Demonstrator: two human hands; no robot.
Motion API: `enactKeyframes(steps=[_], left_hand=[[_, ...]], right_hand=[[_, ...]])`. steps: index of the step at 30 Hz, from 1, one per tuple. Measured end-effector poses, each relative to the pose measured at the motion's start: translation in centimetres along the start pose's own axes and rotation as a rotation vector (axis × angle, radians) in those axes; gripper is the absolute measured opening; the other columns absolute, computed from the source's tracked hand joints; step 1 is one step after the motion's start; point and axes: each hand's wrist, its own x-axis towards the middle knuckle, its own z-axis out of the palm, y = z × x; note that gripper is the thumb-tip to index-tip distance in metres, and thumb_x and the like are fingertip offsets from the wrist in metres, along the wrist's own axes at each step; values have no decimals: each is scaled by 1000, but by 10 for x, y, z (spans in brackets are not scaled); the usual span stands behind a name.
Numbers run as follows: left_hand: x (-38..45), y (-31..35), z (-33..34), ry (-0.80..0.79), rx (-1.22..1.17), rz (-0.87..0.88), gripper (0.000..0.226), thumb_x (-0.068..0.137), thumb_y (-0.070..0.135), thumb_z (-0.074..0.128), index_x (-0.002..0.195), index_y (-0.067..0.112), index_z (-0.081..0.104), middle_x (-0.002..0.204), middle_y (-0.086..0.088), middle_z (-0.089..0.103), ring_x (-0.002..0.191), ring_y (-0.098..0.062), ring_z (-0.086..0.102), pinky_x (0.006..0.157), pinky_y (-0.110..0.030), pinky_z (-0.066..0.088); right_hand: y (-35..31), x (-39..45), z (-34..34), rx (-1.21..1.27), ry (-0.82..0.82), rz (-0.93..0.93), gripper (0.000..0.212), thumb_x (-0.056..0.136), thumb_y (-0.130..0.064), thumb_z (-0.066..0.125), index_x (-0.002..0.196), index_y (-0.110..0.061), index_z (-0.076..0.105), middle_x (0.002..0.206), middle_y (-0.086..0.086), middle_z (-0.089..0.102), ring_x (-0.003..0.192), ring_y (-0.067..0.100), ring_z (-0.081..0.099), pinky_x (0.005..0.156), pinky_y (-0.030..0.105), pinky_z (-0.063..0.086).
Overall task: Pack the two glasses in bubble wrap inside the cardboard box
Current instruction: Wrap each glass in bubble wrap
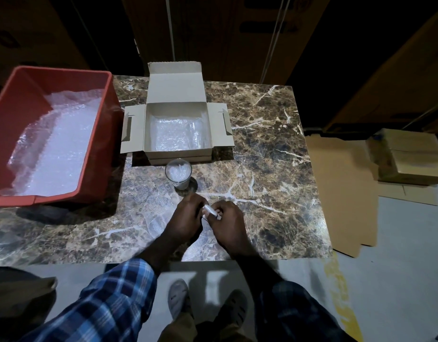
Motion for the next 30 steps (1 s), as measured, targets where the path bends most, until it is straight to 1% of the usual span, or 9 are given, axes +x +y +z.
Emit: enactKeyframes(steps=[3,9,11,14,17,20,24,27,30], left_hand=[[-5,2,-2,36,-73,-27,6,92,2,61,92,8,63,89,-6,62,79,-22,60,71,-43,49],[-14,29,-44,379,-64,20,25,93,8,67,118,10,68,103,-1,70,84,-15,59,75,-26,43],[-8,35,-65,504,-41,29,24,91,8,69,115,13,70,98,2,68,81,-13,55,74,-26,41],[10,29,-92,609,-7,50,15,89,10,71,103,12,70,91,5,64,76,-14,54,70,-27,41],[25,11,-106,554,1,-47,21,82,8,75,103,10,71,97,-5,64,71,-13,54,72,-22,41],[29,0,-111,378,-27,-161,28,82,14,77,110,16,74,104,-2,70,61,-9,60,74,-23,49],[29,-3,-110,243,-159,-244,17,87,17,73,103,21,78,85,9,74,53,0,66,64,-11,51],[32,-6,-107,234,-184,-281,14,88,17,72,101,17,78,84,5,76,57,-5,69,64,-11,51],[35,-8,-105,227,-204,-312,13,85,17,74,98,16,77,88,5,77,62,-8,71,76,-26,57]], right_hand=[[-8,4,-10,89,-40,99,18,82,-32,78,76,-19,67,72,-3,66,71,18,62,68,40,52],[-68,22,-28,385,-47,38,11,83,-14,70,88,-23,74,83,-2,74,80,22,73,70,49,61],[-94,33,-31,349,-23,-51,13,85,-12,68,91,-21,75,88,-3,75,81,15,72,74,36,61],[-124,47,-34,128,32,-198,16,88,-4,69,99,-10,78,97,5,74,81,8,64,70,12,44],[-127,61,-25,-69,-16,-223,19,89,-3,69,107,-5,76,107,13,60,86,14,55,66,4,34],[-125,69,-12,-203,-95,-210,23,89,-9,69,110,-14,77,110,10,64,91,18,63,67,11,39],[-127,83,-7,-280,-139,-157,19,83,-10,78,102,-10,79,107,13,70,75,17,67,46,2,37],[-130,85,-10,-371,-124,-168,20,83,-16,80,103,-12,79,112,11,68,88,21,66,72,21,53],[-132,82,-11,-417,-117,-152,19,88,-16,75,104,-7,75,115,11,63,92,21,59,75,25,45]])
